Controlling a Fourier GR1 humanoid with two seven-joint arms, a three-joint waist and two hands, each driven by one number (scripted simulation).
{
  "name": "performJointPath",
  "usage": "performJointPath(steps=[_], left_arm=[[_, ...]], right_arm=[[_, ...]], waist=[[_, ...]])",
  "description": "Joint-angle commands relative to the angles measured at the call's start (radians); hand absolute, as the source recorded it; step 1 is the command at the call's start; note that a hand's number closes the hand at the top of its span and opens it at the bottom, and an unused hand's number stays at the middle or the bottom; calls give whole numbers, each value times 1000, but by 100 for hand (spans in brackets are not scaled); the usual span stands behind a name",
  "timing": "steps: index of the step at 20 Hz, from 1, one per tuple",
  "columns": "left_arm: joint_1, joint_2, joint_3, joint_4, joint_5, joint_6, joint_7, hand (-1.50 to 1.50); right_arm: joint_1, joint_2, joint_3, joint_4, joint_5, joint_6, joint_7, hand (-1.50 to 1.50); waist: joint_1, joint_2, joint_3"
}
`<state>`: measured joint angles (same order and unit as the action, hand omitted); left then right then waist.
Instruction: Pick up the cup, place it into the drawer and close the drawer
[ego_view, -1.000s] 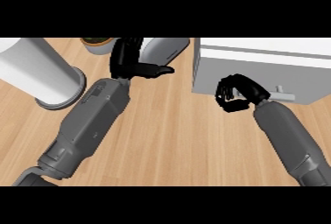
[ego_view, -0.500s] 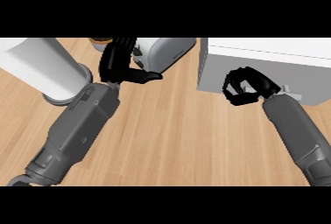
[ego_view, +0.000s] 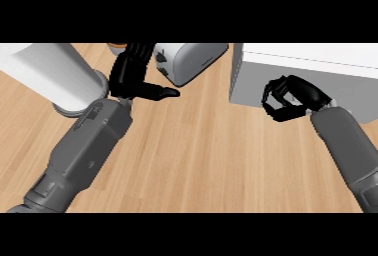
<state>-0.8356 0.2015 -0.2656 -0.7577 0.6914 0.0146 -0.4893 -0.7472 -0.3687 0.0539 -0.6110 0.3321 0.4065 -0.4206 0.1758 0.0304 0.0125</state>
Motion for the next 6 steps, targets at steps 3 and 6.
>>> performJointPath(steps=[3, 6], left_arm=[[19, 19, -1, -20, 9, -28, 19, -150], [24, 24, 4, -25, 12, -37, 13, -150]], right_arm=[[-163, -124, -97, 25, -5, -99, 80, 150], [-152, -126, -104, 5, -22, -83, 80, 150]], waist=[[49, 15, -9], [53, 20, -9]])
